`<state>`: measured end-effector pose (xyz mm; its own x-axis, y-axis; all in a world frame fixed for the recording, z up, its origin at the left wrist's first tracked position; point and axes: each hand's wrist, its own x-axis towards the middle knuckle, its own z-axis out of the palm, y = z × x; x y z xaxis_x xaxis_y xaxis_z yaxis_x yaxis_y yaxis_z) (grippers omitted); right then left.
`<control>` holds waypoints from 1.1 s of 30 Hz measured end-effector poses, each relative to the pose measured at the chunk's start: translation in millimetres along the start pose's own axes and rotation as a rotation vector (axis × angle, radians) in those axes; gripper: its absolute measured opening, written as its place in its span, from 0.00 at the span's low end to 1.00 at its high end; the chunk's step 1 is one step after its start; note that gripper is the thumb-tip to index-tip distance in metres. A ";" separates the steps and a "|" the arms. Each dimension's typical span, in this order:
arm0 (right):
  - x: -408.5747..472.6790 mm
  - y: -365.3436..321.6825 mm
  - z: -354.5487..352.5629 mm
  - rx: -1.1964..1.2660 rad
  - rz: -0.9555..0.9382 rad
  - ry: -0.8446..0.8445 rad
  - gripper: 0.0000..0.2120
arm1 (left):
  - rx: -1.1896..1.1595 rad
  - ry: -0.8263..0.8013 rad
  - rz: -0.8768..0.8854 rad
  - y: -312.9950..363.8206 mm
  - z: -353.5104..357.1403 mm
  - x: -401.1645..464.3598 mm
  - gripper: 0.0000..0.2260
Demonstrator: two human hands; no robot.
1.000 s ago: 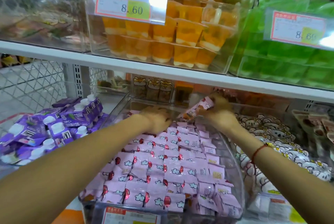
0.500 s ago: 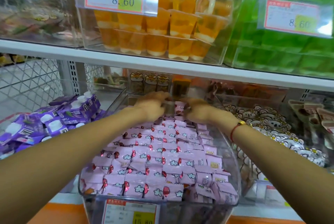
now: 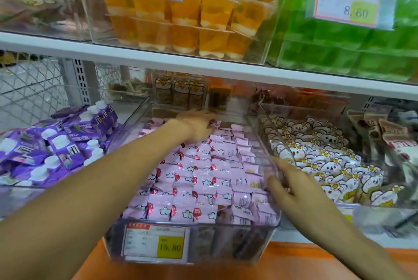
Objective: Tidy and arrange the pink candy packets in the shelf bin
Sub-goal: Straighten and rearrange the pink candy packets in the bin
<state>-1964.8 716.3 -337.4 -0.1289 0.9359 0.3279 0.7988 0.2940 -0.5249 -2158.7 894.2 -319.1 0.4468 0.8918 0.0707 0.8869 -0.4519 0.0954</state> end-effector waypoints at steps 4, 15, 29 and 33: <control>-4.1 3.3 8.4 -0.027 -0.042 0.020 0.15 | -0.067 -0.055 -0.003 5.9 -2.5 8.1 0.14; -5.7 -9.1 -15.9 -0.193 -0.056 0.120 0.29 | -0.328 0.162 -0.068 12.5 -16.9 -39.6 0.16; -31.8 -27.6 -15.9 -0.433 -0.335 -0.050 0.10 | -0.096 0.145 0.373 74.3 8.3 -166.5 0.14; -32.7 -22.8 -20.6 -0.405 -0.345 -0.132 0.12 | -0.156 0.166 0.348 77.4 1.7 -160.6 0.10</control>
<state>-1966.6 675.0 -320.0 -0.4752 0.8227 0.3122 0.8561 0.5142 -0.0520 -2161.7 716.0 -324.7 0.6810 0.6754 0.2829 0.6520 -0.7351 0.1856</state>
